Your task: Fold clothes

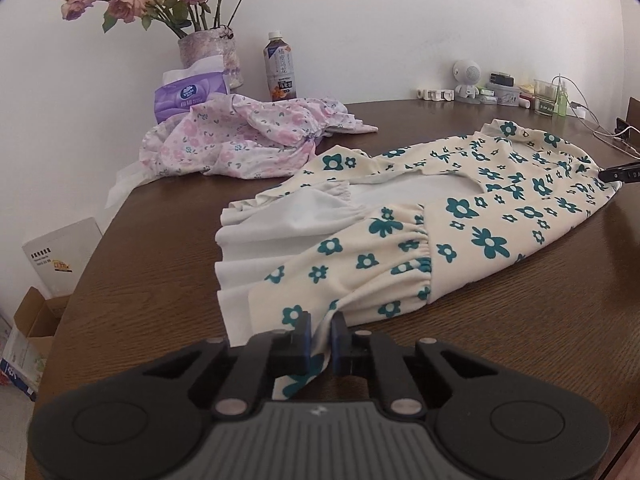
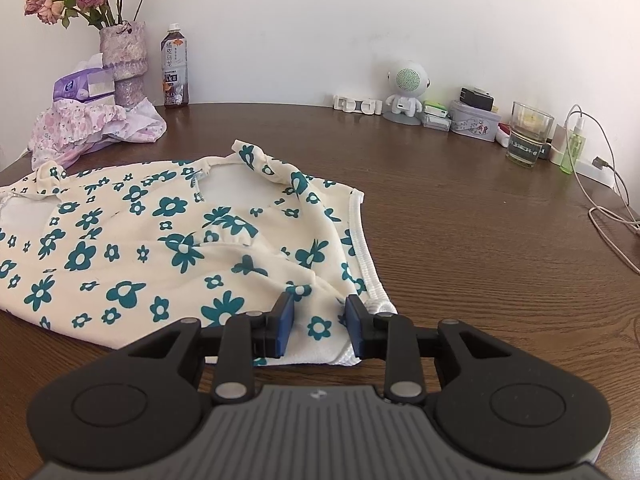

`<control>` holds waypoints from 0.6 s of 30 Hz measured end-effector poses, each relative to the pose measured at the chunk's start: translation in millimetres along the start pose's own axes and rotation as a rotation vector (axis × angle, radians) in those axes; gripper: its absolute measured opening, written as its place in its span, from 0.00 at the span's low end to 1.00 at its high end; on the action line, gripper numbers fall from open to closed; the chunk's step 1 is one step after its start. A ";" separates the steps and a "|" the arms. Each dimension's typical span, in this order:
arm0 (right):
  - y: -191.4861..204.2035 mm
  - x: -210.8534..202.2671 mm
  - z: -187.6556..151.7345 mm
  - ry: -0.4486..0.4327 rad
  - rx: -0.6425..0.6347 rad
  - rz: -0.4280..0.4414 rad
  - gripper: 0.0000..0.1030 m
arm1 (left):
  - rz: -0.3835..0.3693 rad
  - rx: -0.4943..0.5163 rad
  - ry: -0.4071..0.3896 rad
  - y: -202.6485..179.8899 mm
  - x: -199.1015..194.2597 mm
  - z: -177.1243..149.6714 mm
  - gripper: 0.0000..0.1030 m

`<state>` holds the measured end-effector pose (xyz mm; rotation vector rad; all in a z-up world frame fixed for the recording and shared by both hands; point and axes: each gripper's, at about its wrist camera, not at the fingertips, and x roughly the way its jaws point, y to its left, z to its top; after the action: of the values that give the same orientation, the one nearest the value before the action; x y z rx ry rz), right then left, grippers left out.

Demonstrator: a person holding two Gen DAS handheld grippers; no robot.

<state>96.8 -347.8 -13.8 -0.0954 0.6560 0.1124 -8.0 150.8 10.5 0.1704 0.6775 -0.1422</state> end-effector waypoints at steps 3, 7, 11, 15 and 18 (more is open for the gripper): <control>4.1 0.6 2.1 0.016 -0.003 -0.023 0.28 | -0.040 -0.002 -0.011 9.6 0.8 -2.4 0.09; 11.0 2.4 6.8 0.046 -0.007 -0.059 0.28 | -0.087 -0.033 -0.023 22.8 0.3 -7.0 0.12; 12.7 2.7 8.2 0.058 0.012 -0.073 0.28 | -0.106 -0.051 -0.038 27.4 -2.5 -7.4 0.17; 10.7 -7.9 13.9 0.036 0.054 -0.050 0.41 | -0.106 -0.083 -0.072 31.6 -14.7 -7.2 0.56; 6.7 -29.9 29.1 -0.060 0.106 0.002 0.54 | -0.094 -0.163 -0.136 43.9 -34.0 2.4 0.69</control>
<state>90.0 -339.9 27.1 0.0104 0.6012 0.0816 -24.5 195.7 38.7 -0.0274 0.5591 -0.1860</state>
